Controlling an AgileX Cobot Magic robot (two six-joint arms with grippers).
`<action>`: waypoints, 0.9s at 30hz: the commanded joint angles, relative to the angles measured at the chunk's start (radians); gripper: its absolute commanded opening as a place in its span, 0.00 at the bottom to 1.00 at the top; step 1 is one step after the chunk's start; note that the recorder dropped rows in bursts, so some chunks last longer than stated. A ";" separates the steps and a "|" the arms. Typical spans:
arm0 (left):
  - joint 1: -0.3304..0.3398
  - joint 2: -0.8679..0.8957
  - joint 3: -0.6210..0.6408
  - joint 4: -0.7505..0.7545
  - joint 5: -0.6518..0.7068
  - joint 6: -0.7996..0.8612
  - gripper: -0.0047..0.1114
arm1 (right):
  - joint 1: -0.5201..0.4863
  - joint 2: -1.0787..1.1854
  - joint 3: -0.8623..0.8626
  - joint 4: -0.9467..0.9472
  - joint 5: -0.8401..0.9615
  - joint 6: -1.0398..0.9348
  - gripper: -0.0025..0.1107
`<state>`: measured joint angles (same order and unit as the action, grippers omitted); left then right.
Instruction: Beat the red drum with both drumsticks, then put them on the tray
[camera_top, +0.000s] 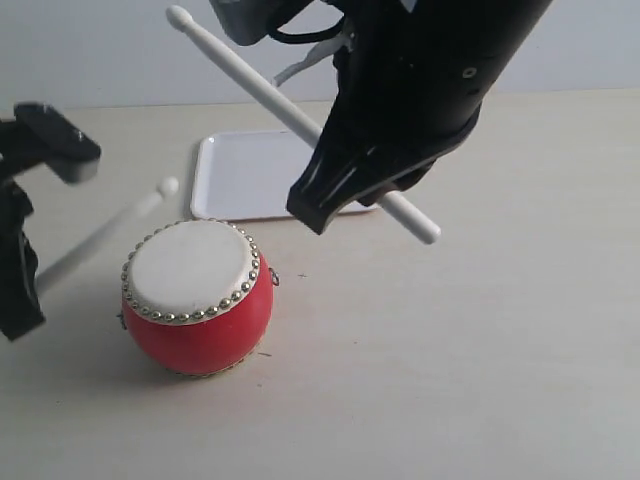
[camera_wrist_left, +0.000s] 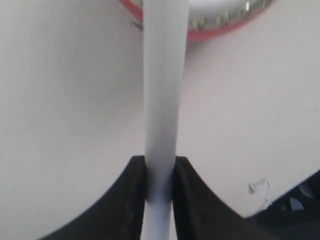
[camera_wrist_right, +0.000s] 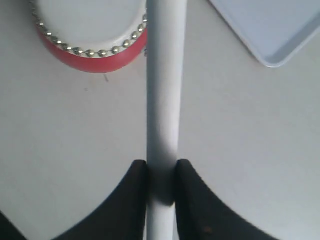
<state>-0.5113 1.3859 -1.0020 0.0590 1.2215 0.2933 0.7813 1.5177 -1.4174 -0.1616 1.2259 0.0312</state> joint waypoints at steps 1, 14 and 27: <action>0.001 -0.049 -0.159 0.025 0.000 -0.013 0.04 | 0.001 -0.004 -0.006 -0.156 -0.005 0.052 0.02; 0.013 0.231 -0.523 -0.005 -0.118 -0.144 0.04 | -0.181 0.092 -0.082 -0.148 -0.126 0.092 0.02; 0.071 0.637 -0.862 -0.068 -0.152 -0.203 0.04 | -0.290 0.463 -0.368 -0.004 -0.177 0.015 0.02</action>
<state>-0.4618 1.9601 -1.8159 0.0312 1.0948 0.1150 0.4976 1.9064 -1.7386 -0.1699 1.0873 0.0588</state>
